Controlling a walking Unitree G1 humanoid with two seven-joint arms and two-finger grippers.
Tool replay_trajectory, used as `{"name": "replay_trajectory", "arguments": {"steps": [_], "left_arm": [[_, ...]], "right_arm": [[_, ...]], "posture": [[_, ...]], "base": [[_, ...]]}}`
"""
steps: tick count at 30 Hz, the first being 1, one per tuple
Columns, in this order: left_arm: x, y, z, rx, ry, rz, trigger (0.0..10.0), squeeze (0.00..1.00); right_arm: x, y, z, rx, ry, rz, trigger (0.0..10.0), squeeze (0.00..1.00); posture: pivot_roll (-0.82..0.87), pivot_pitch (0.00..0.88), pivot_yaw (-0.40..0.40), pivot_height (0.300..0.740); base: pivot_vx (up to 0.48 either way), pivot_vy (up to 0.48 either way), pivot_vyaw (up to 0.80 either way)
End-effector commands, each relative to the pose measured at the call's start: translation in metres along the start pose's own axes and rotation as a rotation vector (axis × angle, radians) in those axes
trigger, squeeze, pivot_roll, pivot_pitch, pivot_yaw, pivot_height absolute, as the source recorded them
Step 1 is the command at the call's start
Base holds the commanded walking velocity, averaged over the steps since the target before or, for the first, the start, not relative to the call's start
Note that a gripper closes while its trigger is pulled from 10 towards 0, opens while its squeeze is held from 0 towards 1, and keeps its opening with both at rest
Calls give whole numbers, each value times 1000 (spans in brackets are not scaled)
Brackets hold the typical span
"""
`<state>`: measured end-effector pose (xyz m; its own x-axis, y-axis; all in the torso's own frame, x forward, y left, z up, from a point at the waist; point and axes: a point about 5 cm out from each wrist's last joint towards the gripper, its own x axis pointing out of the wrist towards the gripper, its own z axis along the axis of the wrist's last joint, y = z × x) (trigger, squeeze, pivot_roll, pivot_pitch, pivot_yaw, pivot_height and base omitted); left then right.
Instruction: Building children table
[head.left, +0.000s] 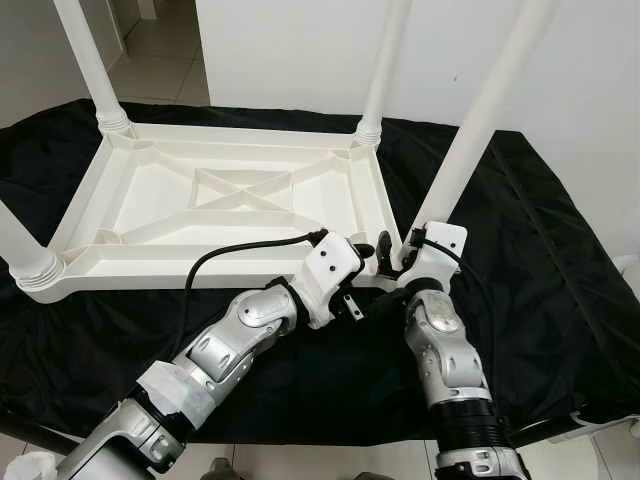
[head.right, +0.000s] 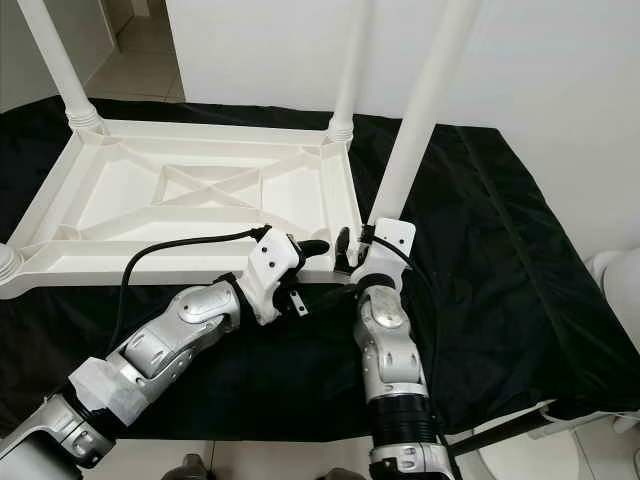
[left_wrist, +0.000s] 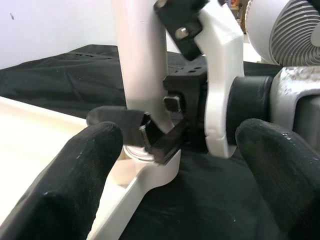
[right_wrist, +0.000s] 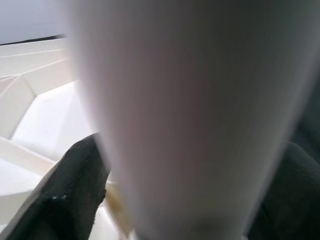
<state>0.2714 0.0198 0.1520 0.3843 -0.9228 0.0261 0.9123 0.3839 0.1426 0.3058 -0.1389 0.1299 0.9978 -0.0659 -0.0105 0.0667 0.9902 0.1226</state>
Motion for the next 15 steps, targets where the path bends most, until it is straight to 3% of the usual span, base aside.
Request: {"name": "replay_trajectory", "arguments": {"steps": [1,2,5,8,15], "left_arm": [[-2,-14,-4,5,13,-249,10000,0],[-2,-14,-4,5,13,-249,10000,0],[-3,-14,-4,6,14,-249,10000,0],[-5,-12,-4,5,20,-251,10000,0],[-9,-13,-4,-1,30,-278,10000,0]], "right_arm": [[-3,-10,-3,0,17,32,10000,392],[-5,-14,-3,-10,21,60,10000,0],[-8,-23,-3,-45,22,114,10000,0],[-11,-41,-3,-147,11,258,10000,0],[-9,-51,-4,-195,10,379,10000,0]], "posture": [[12,0,-73,740],[11,0,-73,740],[11,0,-72,740],[11,0,-65,740],[13,0,-56,740]], "base": [[0,0,0],[0,0,0],[0,0,0],[0,0,0],[0,0,0]]}}
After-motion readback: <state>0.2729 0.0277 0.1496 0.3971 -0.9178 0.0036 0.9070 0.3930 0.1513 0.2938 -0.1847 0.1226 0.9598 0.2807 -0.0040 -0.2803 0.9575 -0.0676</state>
